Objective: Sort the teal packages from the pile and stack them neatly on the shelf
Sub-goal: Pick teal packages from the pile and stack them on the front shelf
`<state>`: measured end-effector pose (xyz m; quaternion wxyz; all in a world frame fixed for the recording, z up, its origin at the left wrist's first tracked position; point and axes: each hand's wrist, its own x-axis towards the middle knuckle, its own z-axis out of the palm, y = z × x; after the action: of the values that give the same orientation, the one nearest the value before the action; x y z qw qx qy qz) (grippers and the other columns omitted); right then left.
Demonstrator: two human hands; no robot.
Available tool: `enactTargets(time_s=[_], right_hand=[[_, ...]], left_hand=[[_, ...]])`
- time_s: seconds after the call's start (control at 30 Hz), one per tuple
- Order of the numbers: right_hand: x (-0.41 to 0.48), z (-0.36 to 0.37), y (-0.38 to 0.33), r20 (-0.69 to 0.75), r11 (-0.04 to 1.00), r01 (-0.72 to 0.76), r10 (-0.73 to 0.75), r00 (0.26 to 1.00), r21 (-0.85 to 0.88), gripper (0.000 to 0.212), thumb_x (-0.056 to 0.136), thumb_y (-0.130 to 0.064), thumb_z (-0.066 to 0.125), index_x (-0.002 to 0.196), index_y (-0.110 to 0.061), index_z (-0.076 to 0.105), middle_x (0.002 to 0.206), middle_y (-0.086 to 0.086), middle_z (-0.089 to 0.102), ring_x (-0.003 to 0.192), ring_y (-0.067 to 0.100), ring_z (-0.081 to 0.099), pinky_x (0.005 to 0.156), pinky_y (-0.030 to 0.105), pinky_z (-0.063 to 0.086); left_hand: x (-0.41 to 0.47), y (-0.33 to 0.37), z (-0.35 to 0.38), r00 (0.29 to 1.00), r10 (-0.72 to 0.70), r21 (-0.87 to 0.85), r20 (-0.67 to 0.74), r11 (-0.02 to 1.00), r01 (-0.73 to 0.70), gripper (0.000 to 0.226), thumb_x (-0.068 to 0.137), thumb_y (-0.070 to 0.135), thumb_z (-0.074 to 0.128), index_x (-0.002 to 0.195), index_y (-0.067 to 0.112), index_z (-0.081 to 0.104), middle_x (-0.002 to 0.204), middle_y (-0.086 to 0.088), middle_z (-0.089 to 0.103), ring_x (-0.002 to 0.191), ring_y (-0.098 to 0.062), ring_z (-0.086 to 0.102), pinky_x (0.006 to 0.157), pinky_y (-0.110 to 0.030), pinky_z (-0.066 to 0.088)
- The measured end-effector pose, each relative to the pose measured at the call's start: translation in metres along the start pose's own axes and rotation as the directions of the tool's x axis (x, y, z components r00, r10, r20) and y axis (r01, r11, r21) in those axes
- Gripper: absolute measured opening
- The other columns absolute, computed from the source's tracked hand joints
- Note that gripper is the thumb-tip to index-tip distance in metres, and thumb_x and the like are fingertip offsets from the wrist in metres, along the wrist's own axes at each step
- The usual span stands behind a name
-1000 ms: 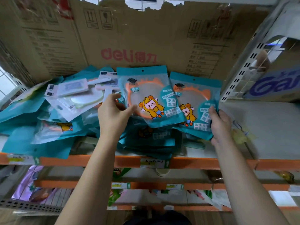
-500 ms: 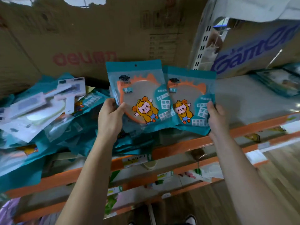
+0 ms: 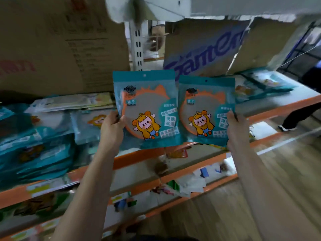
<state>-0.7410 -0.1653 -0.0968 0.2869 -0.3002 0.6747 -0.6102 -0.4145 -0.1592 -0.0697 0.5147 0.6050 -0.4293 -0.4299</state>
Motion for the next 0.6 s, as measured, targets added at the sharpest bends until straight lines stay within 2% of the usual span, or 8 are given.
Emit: enactTargets(time_s=[0.13, 0.2, 0.27, 0.33, 0.4, 0.53, 0.6], right_hand=[[0.044, -0.054, 0.003, -0.033, 0.999, 0.009, -0.011, 0.999, -0.049, 0.018, 0.099, -0.027, 0.051, 0.101, -0.012, 0.06, 0.089, 0.002, 0.068, 0.074, 0.015, 0.066, 0.066, 0.029, 0.052], [0.064, -0.074, 0.006, -0.053, 0.999, -0.008, 0.006, 0.999, -0.039, 0.017, 0.097, -0.027, 0.054, 0.093, -0.014, 0.063, 0.086, 0.0, 0.068, 0.077, 0.02, 0.067, 0.07, 0.036, 0.054], [0.082, -0.091, 0.011, -0.068, 0.999, -0.038, 0.037, 0.997, -0.013, 0.015, 0.096, -0.026, 0.056, 0.085, -0.021, 0.065, 0.086, 0.0, 0.07, 0.082, 0.025, 0.068, 0.075, 0.041, 0.055], [0.101, -0.108, 0.017, -0.08, 0.998, -0.067, 0.067, 0.995, 0.011, 0.012, 0.096, -0.026, 0.057, 0.088, -0.021, 0.066, 0.089, 0.003, 0.071, 0.084, 0.027, 0.069, 0.076, 0.043, 0.056], [0.121, -0.124, 0.022, -0.088, 0.996, -0.084, 0.086, 0.992, 0.025, 0.013, 0.096, -0.028, 0.058, 0.092, -0.019, 0.066, 0.087, 0.0, 0.071, 0.077, 0.02, 0.069, 0.071, 0.037, 0.059], [0.175, -0.153, 0.021, -0.109, 0.993, -0.1, 0.106, 0.988, 0.055, 0.018, 0.094, -0.034, 0.061, 0.094, -0.018, 0.069, 0.087, -0.002, 0.07, 0.075, 0.018, 0.068, 0.066, 0.032, 0.056], [0.206, -0.168, 0.018, -0.125, 0.991, -0.11, 0.118, 0.985, 0.069, 0.022, 0.091, -0.036, 0.065, 0.1, -0.015, 0.069, 0.084, -0.004, 0.07, 0.069, 0.013, 0.069, 0.058, 0.026, 0.055]], left_hand=[[-0.003, -0.001, 0.06, 1.0, -0.021, 0.0, -0.012, 1.0, 0.021, 0.021, 0.096, 0.008, 0.049, 0.086, 0.024, 0.058, 0.095, -0.006, 0.066, 0.094, -0.03, 0.064, 0.093, -0.056, 0.05], [-0.001, -0.001, 0.088, 1.0, -0.027, 0.013, -0.008, 1.0, 0.027, 0.021, 0.095, 0.007, 0.05, 0.085, 0.024, 0.058, 0.096, -0.009, 0.066, 0.097, -0.033, 0.063, 0.095, -0.057, 0.048], [0.003, 0.0, 0.117, 0.999, -0.036, 0.014, -0.003, 0.999, 0.037, 0.021, 0.096, 0.007, 0.051, 0.085, 0.024, 0.059, 0.095, -0.008, 0.066, 0.093, -0.03, 0.063, 0.095, -0.056, 0.049], [0.008, 0.002, 0.148, 0.999, -0.035, 0.021, 0.018, 0.999, 0.034, 0.017, 0.096, 0.007, 0.05, 0.089, 0.018, 0.06, 0.092, -0.007, 0.065, 0.087, -0.025, 0.061, 0.093, -0.054, 0.051], [0.015, 0.003, 0.181, 0.999, -0.03, 0.017, 0.045, 0.999, 0.029, 0.012, 0.097, 0.005, 0.049, 0.092, 0.01, 0.058, 0.091, -0.011, 0.062, 0.088, -0.027, 0.058, 0.093, -0.055, 0.048], [0.032, 0.01, 0.247, 0.997, -0.012, 0.037, 0.079, 0.999, 0.009, 0.02, 0.099, 0.015, 0.051, 0.08, 0.018, 0.055, 0.084, -0.012, 0.057, 0.083, -0.026, 0.054, 0.084, -0.05, 0.047], [0.045, 0.011, 0.28, 0.995, -0.003, 0.026, 0.104, 1.0, 0.0, 0.022, 0.099, 0.016, 0.051, 0.077, 0.018, 0.054, 0.083, -0.012, 0.055, 0.082, -0.025, 0.052, 0.082, -0.047, 0.046]])
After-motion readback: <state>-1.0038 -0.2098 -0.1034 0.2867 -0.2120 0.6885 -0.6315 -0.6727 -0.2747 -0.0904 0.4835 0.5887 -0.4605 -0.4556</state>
